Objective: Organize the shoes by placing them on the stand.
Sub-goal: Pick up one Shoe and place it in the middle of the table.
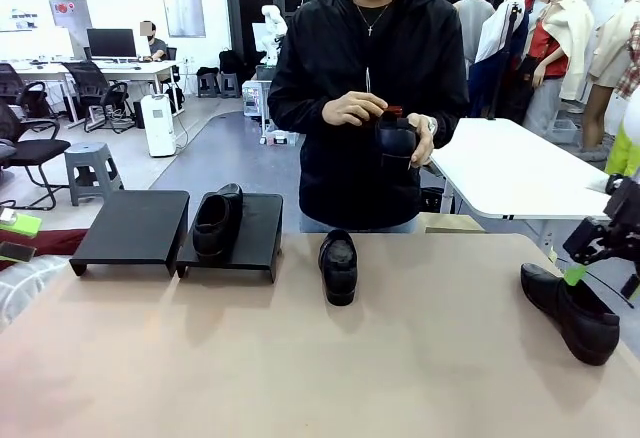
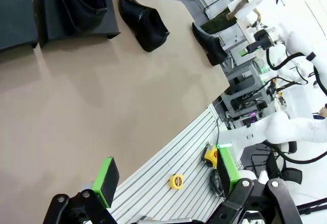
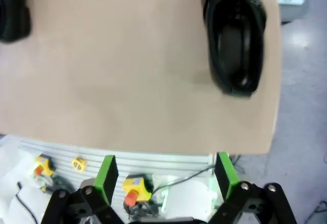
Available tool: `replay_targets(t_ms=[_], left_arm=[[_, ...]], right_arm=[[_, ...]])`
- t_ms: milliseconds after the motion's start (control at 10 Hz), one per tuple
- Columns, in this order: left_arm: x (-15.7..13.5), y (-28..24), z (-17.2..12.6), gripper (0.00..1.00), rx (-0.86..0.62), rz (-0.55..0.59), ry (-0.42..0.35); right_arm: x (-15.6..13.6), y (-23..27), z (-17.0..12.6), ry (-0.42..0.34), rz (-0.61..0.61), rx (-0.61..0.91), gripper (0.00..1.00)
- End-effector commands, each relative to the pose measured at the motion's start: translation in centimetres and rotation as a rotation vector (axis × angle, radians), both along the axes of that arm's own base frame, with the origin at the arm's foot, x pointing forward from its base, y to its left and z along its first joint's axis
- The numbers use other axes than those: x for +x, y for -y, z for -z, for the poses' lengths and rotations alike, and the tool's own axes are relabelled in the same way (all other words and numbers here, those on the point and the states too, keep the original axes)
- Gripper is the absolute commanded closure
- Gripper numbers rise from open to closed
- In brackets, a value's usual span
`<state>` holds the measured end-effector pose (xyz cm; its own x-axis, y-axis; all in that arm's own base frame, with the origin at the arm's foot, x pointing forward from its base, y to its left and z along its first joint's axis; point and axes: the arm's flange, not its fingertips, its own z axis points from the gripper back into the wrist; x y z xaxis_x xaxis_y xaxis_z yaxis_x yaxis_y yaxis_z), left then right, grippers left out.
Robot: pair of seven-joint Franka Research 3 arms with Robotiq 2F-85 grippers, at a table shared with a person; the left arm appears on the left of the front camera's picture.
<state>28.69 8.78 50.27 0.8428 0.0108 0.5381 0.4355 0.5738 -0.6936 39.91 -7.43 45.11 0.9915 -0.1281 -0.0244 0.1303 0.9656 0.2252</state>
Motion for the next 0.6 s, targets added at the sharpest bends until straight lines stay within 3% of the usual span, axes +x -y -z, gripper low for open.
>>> replay_targets(t_ms=[0,100,200,500], left_arm=[[0.1,0.0,0.0,0.0,-0.016,0.01,0.027],[0.1,0.0,0.0,0.0,-0.016,0.01,0.027],[0.1,0.0,0.0,0.0,-0.016,0.01,0.027],[0.1,0.0,0.0,0.0,-0.016,0.01,0.027]], right_arm=[[4.0,1.2,3.4,0.009,0.017,-0.043,0.0],[5.1,1.6,4.4,0.035,0.056,-0.045,0.0],[5.9,1.9,4.8,0.11,0.091,-0.067,0.0],[8.3,2.7,6.2,0.113,0.098,-0.08,0.0]])
